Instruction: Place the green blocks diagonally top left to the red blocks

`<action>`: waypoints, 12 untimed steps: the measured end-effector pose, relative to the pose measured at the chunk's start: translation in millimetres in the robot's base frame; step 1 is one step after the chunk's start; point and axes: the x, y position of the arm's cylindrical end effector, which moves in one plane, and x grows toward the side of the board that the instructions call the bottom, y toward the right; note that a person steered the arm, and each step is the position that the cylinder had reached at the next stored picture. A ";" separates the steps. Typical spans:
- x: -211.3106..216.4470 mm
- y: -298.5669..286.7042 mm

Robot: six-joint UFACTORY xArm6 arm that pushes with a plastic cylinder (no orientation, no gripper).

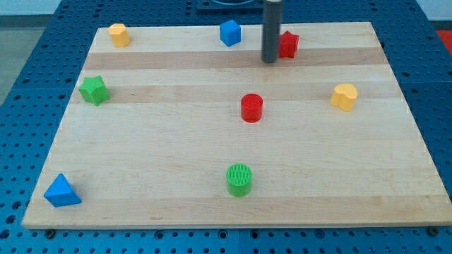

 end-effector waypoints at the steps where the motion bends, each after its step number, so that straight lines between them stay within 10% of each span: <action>1: -56.5 -7.8; 3: -94.7 63.9; 5: -12.9 -67.5; 9: 131.8 24.9; 12: 309.0 -70.3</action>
